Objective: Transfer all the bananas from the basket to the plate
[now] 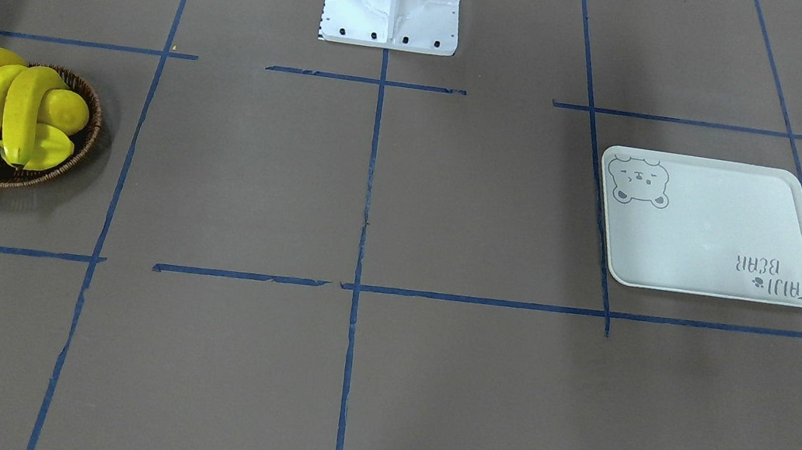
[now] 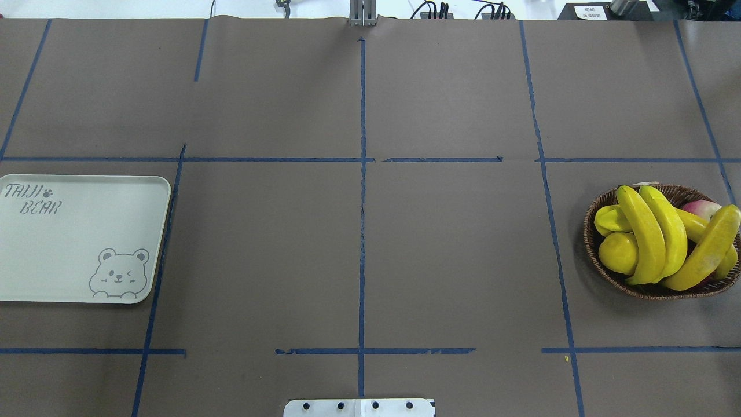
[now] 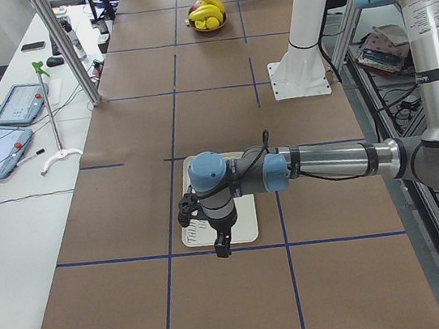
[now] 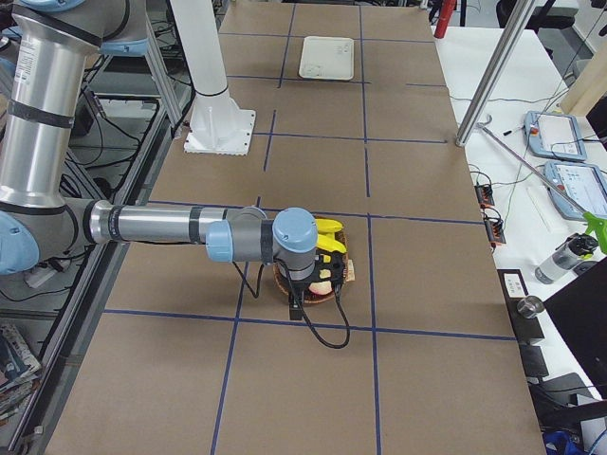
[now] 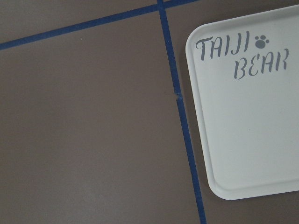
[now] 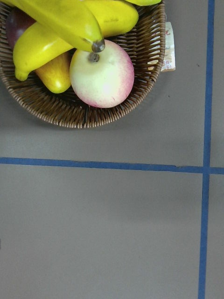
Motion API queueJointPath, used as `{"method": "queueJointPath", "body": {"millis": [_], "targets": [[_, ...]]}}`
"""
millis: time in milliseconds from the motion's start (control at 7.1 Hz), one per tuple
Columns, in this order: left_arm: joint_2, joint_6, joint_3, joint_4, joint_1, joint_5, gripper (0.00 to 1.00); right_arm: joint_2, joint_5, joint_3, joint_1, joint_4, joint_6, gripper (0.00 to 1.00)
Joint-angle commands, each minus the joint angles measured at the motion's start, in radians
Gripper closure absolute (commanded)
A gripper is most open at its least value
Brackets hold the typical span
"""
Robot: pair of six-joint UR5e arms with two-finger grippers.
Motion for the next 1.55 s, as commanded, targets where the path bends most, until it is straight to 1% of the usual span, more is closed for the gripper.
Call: {"method": "queueJointPath", "body": {"millis": [0, 141, 282, 422, 563, 704, 845, 985, 1126, 1267, 1408], "targets": [[0.000, -0.001, 0.005, -0.002, 0.000, 0.000, 0.00, 0.002, 0.000, -0.001, -0.002, 0.000, 0.002, 0.00], [0.000, -0.001, 0.008, -0.002, 0.000, 0.000, 0.00, 0.004, 0.005, 0.002, -0.007, 0.002, 0.020, 0.00], [0.000, -0.004, 0.009, 0.000, 0.000, -0.002, 0.00, 0.011, 0.012, 0.038, -0.040, 0.002, 0.108, 0.00], [0.000, -0.005, 0.012, -0.002, 0.000, -0.002, 0.00, 0.017, 0.005, 0.109, -0.103, 0.002, 0.256, 0.00], [0.000, -0.002, 0.015, -0.002, 0.000, -0.002, 0.00, 0.024, -0.001, 0.150, -0.144, 0.002, 0.378, 0.00], [-0.002, -0.001, 0.017, -0.002, 0.000, -0.002, 0.00, 0.025, -0.040, 0.157, -0.194, 0.014, 0.520, 0.00], [-0.002, -0.001, 0.017, -0.002, 0.000, -0.002, 0.00, 0.025, -0.133, 0.149, -0.261, 0.122, 0.727, 0.00], [-0.002, -0.004, 0.017, -0.002, 0.000, -0.003, 0.00, 0.024, -0.199, 0.146, -0.351, 0.224, 0.947, 0.00], [-0.002, -0.001, 0.017, -0.002, 0.002, -0.003, 0.00, 0.024, -0.295, 0.145, -0.461, 0.270, 1.118, 0.01], [-0.002, 0.001, 0.017, -0.002, 0.000, -0.003, 0.00, 0.021, -0.342, 0.145, -0.499, 0.271, 1.152, 0.01], [-0.002, -0.001, 0.017, -0.002, 0.000, -0.003, 0.00, 0.015, -0.344, 0.143, -0.501, 0.270, 1.152, 0.01]]}}
